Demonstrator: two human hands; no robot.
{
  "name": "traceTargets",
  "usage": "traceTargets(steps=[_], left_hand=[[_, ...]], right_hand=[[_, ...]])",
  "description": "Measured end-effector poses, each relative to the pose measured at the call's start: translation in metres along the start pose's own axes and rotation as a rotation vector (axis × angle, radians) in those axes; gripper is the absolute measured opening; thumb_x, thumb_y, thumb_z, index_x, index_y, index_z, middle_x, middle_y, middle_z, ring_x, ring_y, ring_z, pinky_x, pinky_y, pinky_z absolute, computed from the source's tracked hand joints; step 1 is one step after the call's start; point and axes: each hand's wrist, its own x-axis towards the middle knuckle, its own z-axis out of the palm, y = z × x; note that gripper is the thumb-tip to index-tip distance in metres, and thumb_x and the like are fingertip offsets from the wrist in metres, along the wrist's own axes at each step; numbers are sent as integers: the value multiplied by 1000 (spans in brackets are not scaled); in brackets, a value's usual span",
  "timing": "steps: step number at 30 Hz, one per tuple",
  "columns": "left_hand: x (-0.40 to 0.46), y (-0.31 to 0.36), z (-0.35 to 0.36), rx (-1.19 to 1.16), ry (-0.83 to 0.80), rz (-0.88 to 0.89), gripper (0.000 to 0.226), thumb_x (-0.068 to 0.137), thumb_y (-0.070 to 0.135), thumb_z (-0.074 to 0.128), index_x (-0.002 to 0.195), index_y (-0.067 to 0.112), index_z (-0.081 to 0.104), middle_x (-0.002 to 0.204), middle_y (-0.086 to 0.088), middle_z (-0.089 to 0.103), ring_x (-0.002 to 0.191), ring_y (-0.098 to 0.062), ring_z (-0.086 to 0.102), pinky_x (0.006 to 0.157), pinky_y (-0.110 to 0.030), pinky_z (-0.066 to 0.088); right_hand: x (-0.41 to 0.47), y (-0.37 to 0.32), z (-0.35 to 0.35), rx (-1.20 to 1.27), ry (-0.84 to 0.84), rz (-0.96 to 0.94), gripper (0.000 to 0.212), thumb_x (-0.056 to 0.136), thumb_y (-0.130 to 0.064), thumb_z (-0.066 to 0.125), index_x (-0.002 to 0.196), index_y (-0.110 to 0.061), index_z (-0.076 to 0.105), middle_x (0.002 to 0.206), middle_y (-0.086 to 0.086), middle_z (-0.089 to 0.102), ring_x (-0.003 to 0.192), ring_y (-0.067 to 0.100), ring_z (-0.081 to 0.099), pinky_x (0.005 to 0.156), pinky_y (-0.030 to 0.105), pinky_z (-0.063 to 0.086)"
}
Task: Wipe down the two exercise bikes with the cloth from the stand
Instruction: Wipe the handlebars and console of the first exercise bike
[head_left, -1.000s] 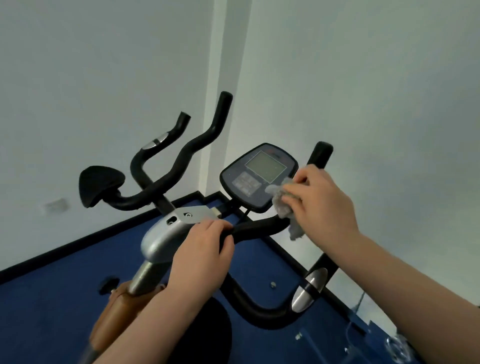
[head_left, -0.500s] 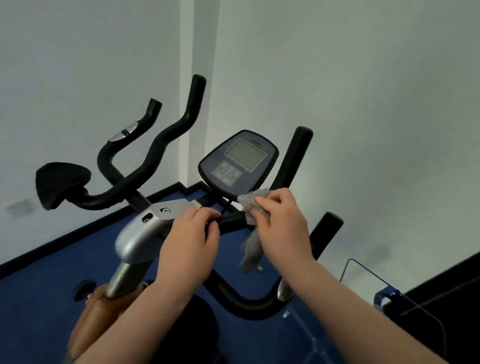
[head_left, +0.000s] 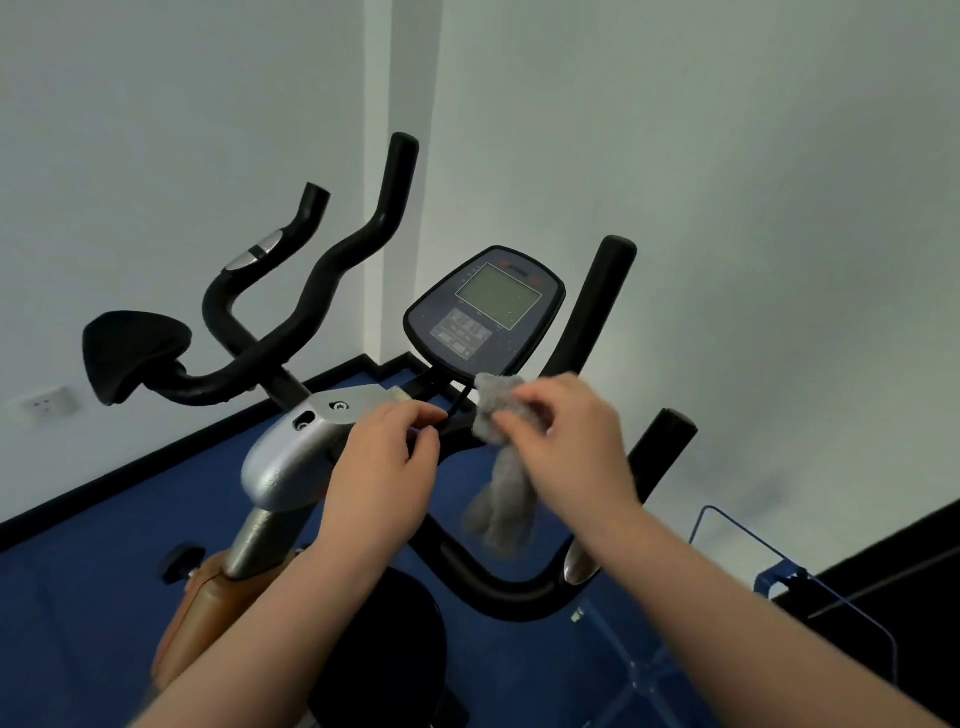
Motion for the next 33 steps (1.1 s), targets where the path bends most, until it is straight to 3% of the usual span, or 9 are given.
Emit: traceTargets(steps=[5,10,14,16,18,20,25,29,33], left_hand=[[1,-4,-2,-178,27,-178,23,89,20,49,90,32,68,89,18,65,86,4,57,72,-18,41],[5,-7,-2,-266,39,-197,22,90,23,49,84,33,68,82,13,68,74,7,59,64,-15,44],[3,-9,-3,-370,65,-208,21,85,33,45,83,32,66,84,8,69,86,-9,63,83,-36,50],[2,-9,-4,-439,74,-226,24,80,41,44,84,31,66,85,4,70,88,-15,64,89,-47,50],[2,-7,-4,-469,95,-236,28,77,48,43,83,32,66,86,5,70,88,-13,65,92,-49,49],[3,-4,-2,-430,105,-211,29,79,48,41,84,32,65,86,9,69,89,-10,64,93,-47,49],[0,-2,1,-309,78,-150,23,81,45,39,84,38,61,85,14,67,89,-7,62,87,-39,49],[5,1,7,-151,22,-21,18,92,35,43,90,38,61,88,15,62,86,3,56,72,-25,44],[14,16,22,-21,-54,82,14,92,31,50,100,33,61,89,17,56,90,-5,54,76,-27,41]], right_hand=[[17,11,-11,-150,193,95,9,87,-20,65,93,-14,67,91,-3,51,74,10,48,67,11,28],[-28,-18,37,-46,188,14,10,83,-15,70,93,-15,69,94,-3,59,70,3,49,66,2,37],[-29,-38,46,79,-26,3,13,85,-22,67,96,-18,72,96,-2,63,80,11,59,73,25,48],[-19,-35,28,108,-57,-24,13,83,-23,69,93,-18,73,91,-4,63,79,9,57,75,22,48],[3,-21,1,87,119,-15,11,82,-22,70,91,-16,72,90,-6,59,77,5,54,74,9,42],[22,-8,-17,6,213,30,10,85,-21,67,93,-16,71,91,-6,55,77,5,51,69,6,36],[-5,-5,15,-33,101,21,15,89,-20,63,100,-14,71,93,-10,47,69,1,41,69,1,32],[16,-4,-15,59,-50,-49,17,86,-21,67,101,-18,74,88,-7,52,74,1,50,68,8,36],[81,-9,-82,-3,205,-274,22,84,-16,67,105,-16,73,102,-6,55,88,0,52,82,6,40]])
